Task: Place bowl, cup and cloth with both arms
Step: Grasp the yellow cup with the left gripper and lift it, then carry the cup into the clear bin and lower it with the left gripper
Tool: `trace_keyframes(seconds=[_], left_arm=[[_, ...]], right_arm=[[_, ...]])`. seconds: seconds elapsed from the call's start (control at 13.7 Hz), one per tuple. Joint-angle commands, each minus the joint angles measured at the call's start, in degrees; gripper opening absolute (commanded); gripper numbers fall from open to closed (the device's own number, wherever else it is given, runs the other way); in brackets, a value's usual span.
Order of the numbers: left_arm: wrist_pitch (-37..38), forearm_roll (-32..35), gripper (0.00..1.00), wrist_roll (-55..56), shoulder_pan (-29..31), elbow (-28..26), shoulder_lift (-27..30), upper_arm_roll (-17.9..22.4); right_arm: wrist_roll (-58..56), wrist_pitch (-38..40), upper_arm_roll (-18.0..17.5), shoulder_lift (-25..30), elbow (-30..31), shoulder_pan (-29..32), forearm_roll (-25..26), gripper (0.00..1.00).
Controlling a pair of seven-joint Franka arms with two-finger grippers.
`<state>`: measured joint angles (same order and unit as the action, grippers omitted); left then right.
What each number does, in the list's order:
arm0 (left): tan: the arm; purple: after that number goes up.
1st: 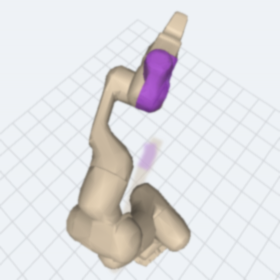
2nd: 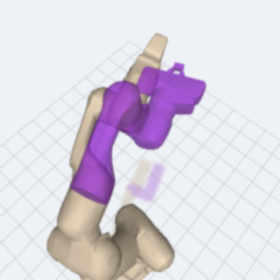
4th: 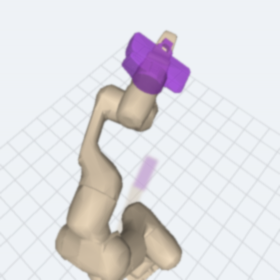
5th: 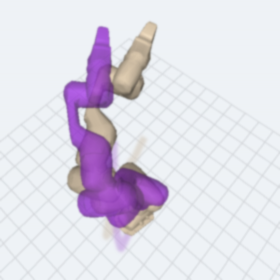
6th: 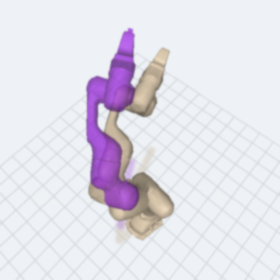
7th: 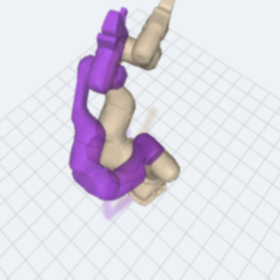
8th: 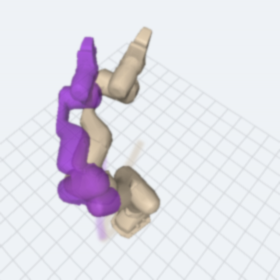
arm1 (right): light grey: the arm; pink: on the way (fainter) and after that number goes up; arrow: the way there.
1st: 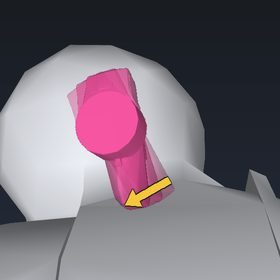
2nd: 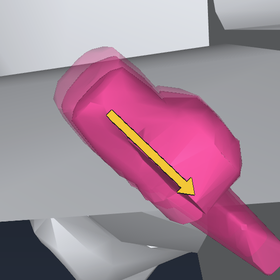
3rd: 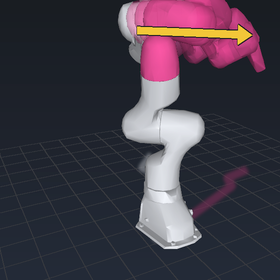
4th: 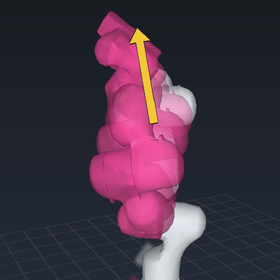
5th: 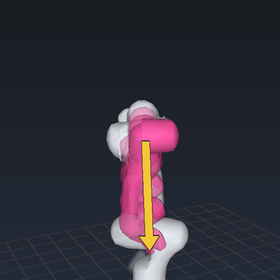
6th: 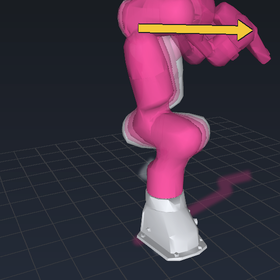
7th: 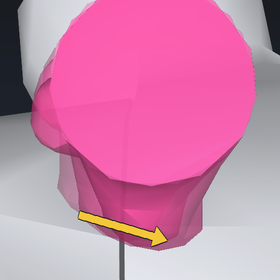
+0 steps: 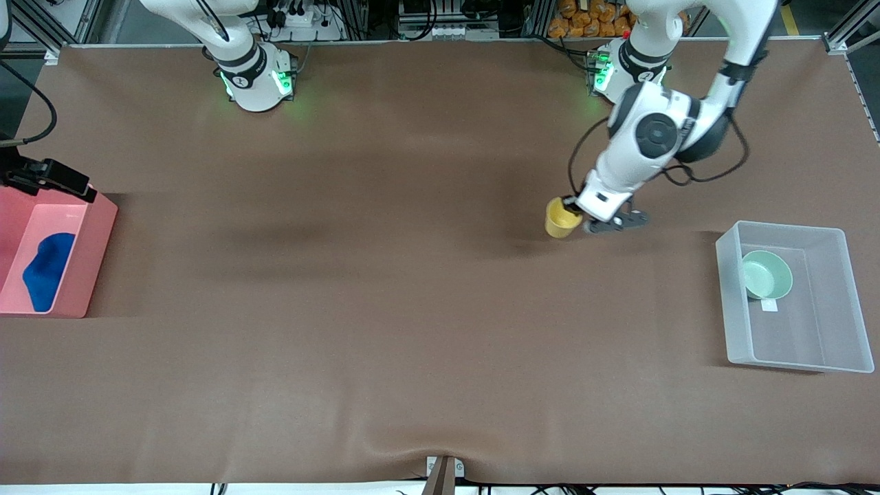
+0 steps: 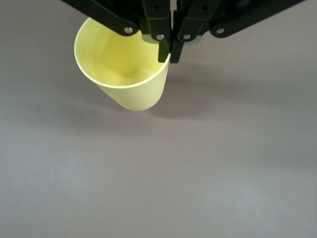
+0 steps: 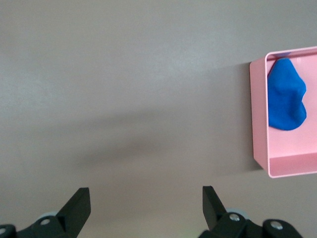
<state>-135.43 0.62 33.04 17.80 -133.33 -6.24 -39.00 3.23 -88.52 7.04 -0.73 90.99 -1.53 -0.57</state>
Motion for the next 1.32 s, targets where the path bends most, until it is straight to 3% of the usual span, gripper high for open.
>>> trace_keyframes(seconds=[0.0,0.22,0.44,0.66,0.88,1.24], left_arm=[[8.58,6.04,0.00,-4.71,9.85,9.19,-0.44,-0.46],[14.99,6.67,0.00,-13.69,19.54,21.66,-6.04,-0.46],[23.97,14.73,0.00,-21.15,23.85,34.24,-12.02,-0.11],[24.34,20.97,0.00,-28.63,25.10,45.05,-21.33,1.11],[24.34,23.20,0.00,-35.82,24.66,50.78,-27.66,4.97],[19.61,23.28,0.00,-39.72,24.22,53.53,-34.62,8.24]], right_arm=[[2.13,3.34,0.00,1.17,-1.25,-1.46,-0.83,1.00],[1.52,5.98,-1.14,1.52,-1.86,-0.94,-0.83,1.00],[1.25,7.31,-8.08,1.34,-3.44,6.26,-0.75,1.00],[1.52,7.48,-7.65,1.52,-4.15,5.75,-0.31,1.00],[1.08,7.48,-7.30,1.52,-4.15,6.19,-0.66,1.00],[-4.28,6.87,-7.56,1.43,-5.20,7.07,-0.04,1.00]])
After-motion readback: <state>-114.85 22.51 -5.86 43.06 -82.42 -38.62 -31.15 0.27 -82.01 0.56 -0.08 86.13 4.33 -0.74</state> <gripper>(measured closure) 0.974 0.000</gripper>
